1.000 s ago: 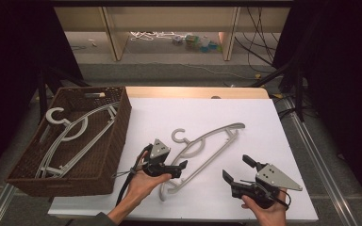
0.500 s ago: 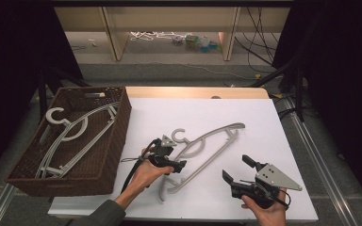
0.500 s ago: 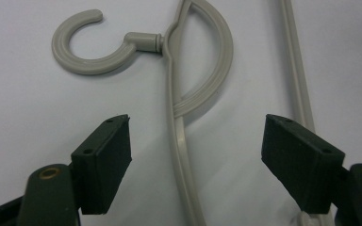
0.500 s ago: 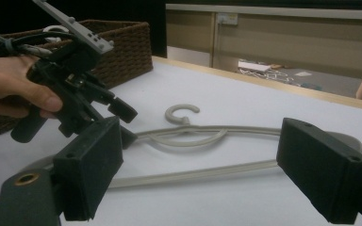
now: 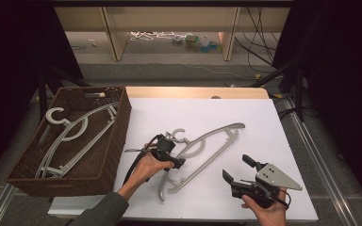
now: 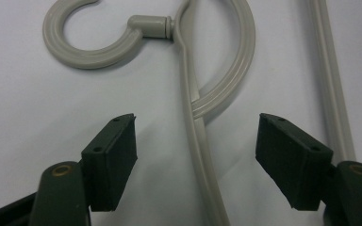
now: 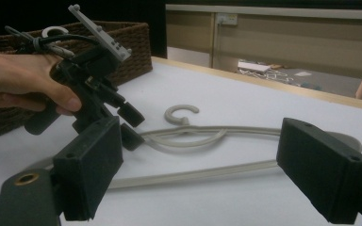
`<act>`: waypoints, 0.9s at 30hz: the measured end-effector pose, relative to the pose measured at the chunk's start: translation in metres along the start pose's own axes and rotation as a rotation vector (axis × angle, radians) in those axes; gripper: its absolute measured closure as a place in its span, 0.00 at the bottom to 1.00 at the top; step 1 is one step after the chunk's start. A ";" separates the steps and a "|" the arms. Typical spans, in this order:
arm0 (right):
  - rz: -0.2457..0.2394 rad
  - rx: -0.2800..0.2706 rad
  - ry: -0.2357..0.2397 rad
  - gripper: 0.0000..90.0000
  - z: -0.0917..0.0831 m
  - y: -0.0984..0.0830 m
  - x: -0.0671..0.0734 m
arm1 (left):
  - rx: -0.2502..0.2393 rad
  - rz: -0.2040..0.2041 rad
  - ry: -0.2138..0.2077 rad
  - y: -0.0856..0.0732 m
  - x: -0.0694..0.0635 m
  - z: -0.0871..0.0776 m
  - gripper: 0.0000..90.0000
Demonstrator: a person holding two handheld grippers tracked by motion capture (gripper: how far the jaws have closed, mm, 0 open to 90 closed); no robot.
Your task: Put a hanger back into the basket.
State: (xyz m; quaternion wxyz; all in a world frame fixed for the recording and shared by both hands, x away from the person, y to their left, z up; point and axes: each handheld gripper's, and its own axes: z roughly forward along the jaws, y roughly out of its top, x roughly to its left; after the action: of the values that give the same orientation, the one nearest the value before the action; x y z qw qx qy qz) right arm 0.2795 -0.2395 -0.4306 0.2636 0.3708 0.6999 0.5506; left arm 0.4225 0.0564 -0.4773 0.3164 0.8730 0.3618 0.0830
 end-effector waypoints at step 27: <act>0.000 0.006 0.001 0.18 -0.001 0.001 0.000 | 0.065 0.086 -0.003 0.009 0.003 0.004 0.80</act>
State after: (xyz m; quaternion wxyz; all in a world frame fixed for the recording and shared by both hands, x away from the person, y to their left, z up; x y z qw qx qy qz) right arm 0.2787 -0.2401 -0.4293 0.2624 0.3712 0.7017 0.5487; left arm 0.4316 0.0518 -0.4758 0.2844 0.8977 0.3261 0.0834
